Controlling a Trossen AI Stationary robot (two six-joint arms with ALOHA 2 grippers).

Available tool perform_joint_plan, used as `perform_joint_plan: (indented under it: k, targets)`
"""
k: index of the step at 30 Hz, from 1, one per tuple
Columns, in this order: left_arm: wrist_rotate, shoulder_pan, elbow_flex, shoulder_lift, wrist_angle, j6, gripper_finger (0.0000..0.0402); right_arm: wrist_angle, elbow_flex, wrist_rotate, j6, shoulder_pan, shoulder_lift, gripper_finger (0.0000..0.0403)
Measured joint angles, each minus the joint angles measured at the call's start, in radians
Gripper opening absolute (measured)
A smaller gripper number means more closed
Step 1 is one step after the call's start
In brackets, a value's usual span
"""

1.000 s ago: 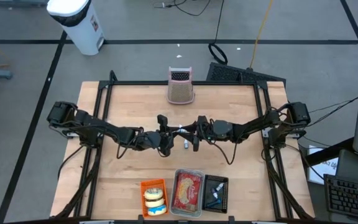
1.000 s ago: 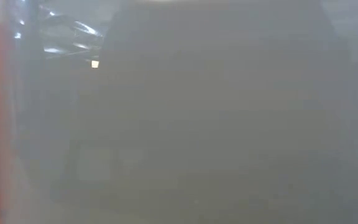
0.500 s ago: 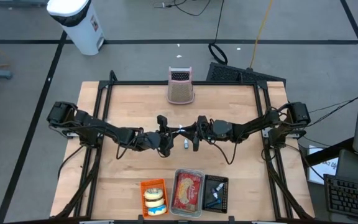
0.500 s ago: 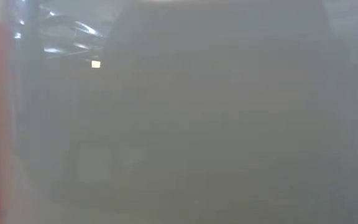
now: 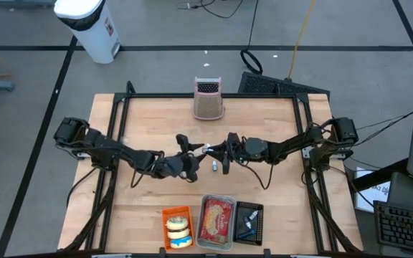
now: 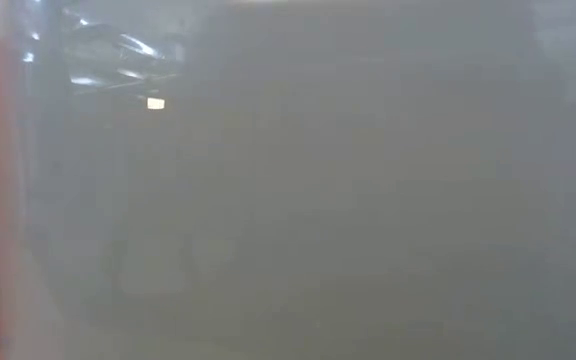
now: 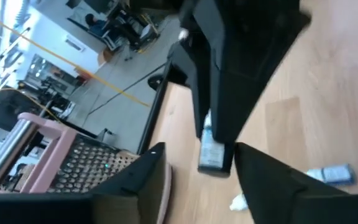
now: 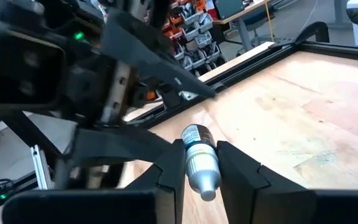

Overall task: Pick & Place Food Item
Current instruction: Put the brown food coloring bottle into the black bin

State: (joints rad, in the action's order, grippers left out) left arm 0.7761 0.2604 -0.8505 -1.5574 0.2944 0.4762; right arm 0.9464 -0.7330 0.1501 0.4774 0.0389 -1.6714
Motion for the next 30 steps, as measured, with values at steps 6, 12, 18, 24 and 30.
perform_joint_plan:
  k: [6, 12, 18, 24, 30]
  targets:
    - [-0.014, 0.036, 0.000, 0.049, -0.022, -0.156, 0.0249, 0.001, 0.000, -0.110, -0.056, 0.006, 0.046, 0.0060]
    - [-0.205, -0.016, 0.000, 0.098, -0.147, -0.331, 0.0268, -0.173, -0.030, -0.180, -0.144, 0.127, 0.233, 0.0060]
    - [-0.374, -0.103, 0.000, 0.050, -0.163, -0.456, 0.0269, -0.779, -0.195, -0.014, -0.137, 0.357, 0.356, 0.0060]
    - [-0.435, -0.171, 0.000, -0.015, -0.150, -0.502, 0.0269, -1.153, -0.319, 0.028, 0.091, 0.548, 0.321, 0.0059]
    - [-0.439, -0.216, 0.000, -0.063, -0.114, -0.546, 0.0269, -1.222, -0.320, 0.002, 0.280, 0.653, 0.244, 0.0059]
